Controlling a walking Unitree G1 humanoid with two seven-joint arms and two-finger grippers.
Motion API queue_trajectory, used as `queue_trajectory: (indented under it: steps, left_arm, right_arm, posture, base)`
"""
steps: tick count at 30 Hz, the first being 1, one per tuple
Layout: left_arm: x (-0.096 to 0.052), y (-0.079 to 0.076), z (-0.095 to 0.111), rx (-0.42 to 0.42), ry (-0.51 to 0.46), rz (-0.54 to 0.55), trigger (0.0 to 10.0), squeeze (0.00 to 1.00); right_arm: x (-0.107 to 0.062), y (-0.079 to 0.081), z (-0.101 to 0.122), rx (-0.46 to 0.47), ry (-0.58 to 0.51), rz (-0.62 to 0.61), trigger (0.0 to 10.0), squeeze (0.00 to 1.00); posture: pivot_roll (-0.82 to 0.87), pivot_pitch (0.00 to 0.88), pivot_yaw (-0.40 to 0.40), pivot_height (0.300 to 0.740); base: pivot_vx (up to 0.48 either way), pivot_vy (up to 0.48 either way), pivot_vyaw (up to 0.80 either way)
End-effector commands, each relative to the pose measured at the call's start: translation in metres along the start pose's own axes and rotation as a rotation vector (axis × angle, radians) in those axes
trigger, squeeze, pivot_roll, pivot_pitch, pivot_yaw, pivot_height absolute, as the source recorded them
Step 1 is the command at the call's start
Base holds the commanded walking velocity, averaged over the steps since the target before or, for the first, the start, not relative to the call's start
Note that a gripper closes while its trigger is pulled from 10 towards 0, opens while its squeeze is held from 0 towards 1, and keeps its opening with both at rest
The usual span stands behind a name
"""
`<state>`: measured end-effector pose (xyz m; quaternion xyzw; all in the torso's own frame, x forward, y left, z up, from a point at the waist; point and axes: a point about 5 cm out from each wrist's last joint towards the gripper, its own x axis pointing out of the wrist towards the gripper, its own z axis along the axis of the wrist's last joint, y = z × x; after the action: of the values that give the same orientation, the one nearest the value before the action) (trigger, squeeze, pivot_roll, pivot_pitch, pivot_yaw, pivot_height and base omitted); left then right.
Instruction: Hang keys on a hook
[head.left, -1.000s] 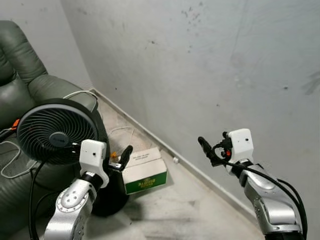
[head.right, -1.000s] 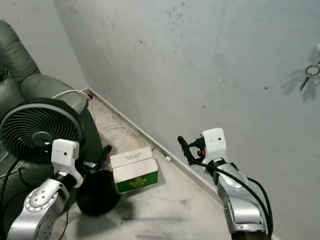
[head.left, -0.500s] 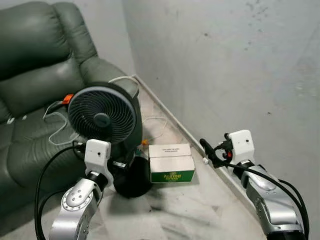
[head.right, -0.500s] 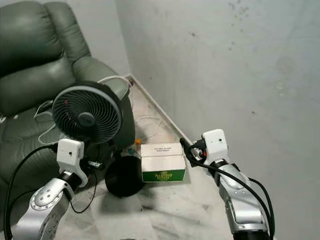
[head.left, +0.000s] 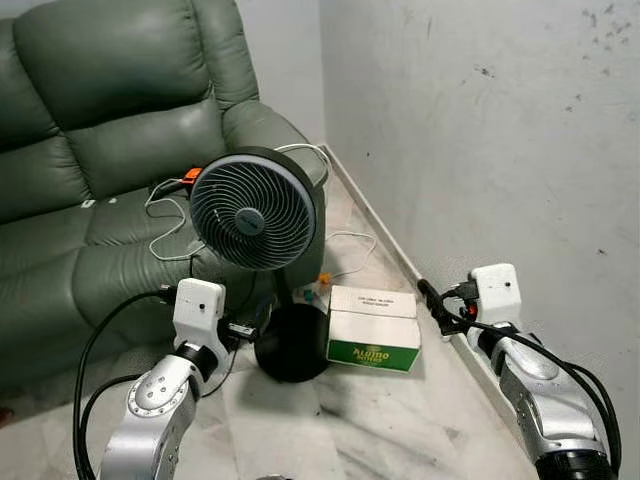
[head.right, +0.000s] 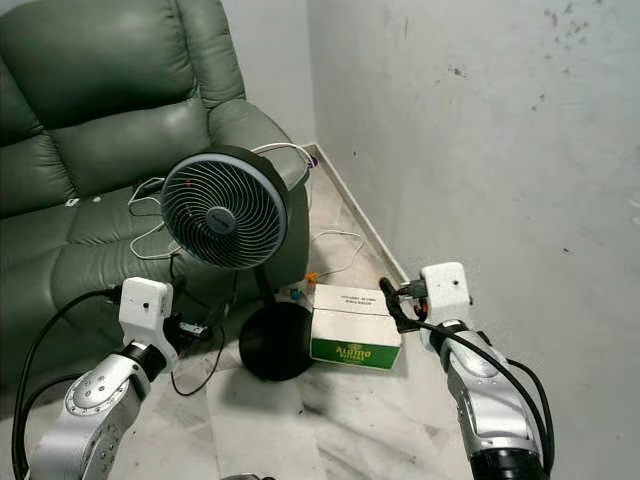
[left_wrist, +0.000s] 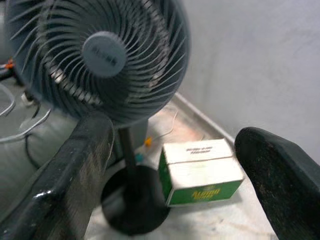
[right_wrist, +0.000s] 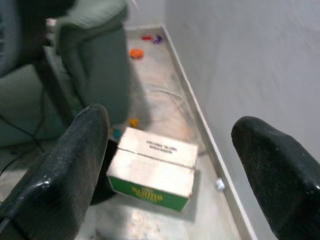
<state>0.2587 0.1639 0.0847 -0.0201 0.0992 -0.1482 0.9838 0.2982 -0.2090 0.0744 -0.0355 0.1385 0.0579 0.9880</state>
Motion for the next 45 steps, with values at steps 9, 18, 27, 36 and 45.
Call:
queue_trajectory:
  steps: [9,18,27,36,45]
  left_arm:
    - [0.007,0.061,-0.032,-0.063,0.146,0.182,10.0,0.0]
    - [0.009,0.074,-0.073,-0.137,0.313,0.24,10.0,0.0]
    - [-0.013,0.067,-0.121,-0.278,0.46,0.38,10.0,0.0]
    - [-0.042,0.053,-0.158,-0.227,0.675,0.357,10.0,0.0]
    - [-0.045,0.029,-0.173,-0.2,0.747,0.323,10.0,0.0]
  right_arm:
    - [0.013,-0.016,-0.042,0.163,0.154,-0.172,10.0,0.0]
    - [0.012,-0.01,-0.069,0.156,0.278,-0.184,10.0,0.0]
    - [-0.004,0.007,-0.108,0.183,0.453,-0.183,10.0,0.0]
    - [-0.023,0.016,-0.136,0.1,0.581,-0.138,10.0,0.0]
    - [-0.061,0.0,-0.17,-0.012,0.708,-0.117,10.0,0.0]
  posture:
    - [0.07,0.041,0.036,0.74]
    - [0.06,0.041,0.024,0.74]
    - [0.03,0.046,0.016,0.74]
    - [0.03,0.04,-0.002,0.74]
    - [0.02,0.052,-0.001,0.74]
  base:
    - [0.0,0.0,0.0]
    - [0.0,0.0,0.0]
    - [0.0,0.0,0.0]
    - [0.0,0.0,0.0]
    - [0.0,0.0,0.0]
